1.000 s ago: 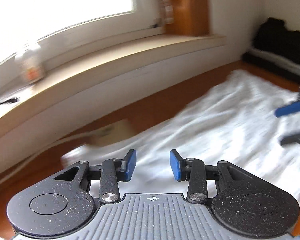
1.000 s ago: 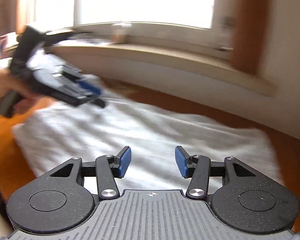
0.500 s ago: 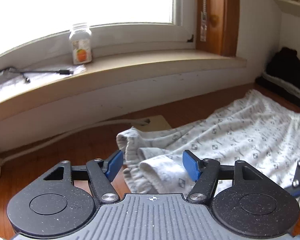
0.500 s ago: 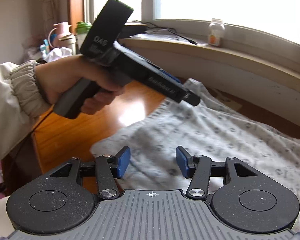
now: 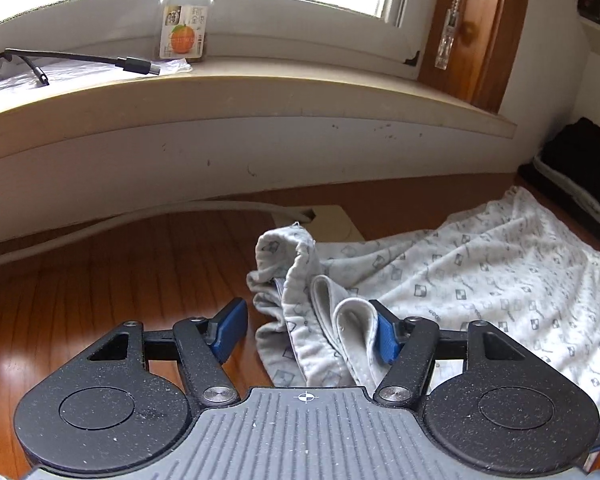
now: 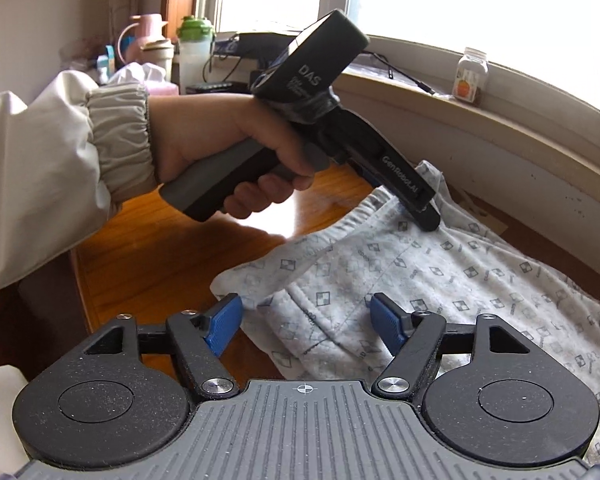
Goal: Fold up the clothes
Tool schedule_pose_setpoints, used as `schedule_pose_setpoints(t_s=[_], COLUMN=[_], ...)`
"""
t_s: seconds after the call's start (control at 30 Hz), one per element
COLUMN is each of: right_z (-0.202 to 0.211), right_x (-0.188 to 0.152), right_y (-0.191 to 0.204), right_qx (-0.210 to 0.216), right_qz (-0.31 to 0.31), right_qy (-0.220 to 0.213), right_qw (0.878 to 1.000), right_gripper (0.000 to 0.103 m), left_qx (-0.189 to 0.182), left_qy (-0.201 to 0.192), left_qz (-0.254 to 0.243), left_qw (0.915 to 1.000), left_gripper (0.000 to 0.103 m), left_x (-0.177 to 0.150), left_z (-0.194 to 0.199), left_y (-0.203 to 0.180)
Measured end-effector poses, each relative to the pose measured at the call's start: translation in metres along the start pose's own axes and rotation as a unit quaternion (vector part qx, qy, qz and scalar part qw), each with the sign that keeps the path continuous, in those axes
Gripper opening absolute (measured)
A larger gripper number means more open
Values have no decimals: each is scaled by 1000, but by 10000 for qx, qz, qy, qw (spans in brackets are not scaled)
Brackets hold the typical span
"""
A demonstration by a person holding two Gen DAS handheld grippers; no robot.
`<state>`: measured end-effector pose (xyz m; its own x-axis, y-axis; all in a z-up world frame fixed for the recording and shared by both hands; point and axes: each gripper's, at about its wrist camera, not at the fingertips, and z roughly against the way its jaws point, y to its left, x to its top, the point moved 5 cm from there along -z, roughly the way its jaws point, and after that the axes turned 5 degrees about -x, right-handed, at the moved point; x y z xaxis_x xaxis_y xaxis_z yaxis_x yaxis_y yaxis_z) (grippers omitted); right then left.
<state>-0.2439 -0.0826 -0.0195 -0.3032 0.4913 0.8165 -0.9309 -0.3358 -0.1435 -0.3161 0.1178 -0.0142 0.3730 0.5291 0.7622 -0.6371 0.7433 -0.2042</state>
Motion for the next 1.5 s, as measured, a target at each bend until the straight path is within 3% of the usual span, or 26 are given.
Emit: schedule_pose_setpoints(t_s=[0.3,0.37,0.43,0.5,0.7,0.97,1.23,1.5], right_z=[-13,-15,-16,-17,-11,33,102,174], right_x=[0,1,2,2,-1,11,5,-45], right_y=[2,0,-3,-5,-8,-35,-98,-182], right_qx=[-36,-26,-141,-334,-482,-708,-1376,-2286], right_qz=[-82,-135,-107,-13,-163,-531,-924,-1527], right_qy=[102,131,107,61,-202,-880,-1408,-1495], right_qw=[9999,9998,9998,9994,9985,9922,9761,9498], right_gripper=[72,67,45,30,17,15,15,15], left_qx=[-143,-180,-215,-281,-128,-431,-873,-1377], left_qy=[-47,-55,-61,-70,-197,-640,-914,-727], left_qz=[141,184,235,300,377,306,-90,-595], left_qw=[9998,9997,9995,9991,9990,9966,9919,9860], left_gripper=[55,51,45,33,22,21,21,21], left_x=[-1,-1,-1,-2,-2,35,95,142], left_z=[1,1,2,2,9,37,21,-51], left_y=[0,0,0,-2,-13,-45,-127,-249])
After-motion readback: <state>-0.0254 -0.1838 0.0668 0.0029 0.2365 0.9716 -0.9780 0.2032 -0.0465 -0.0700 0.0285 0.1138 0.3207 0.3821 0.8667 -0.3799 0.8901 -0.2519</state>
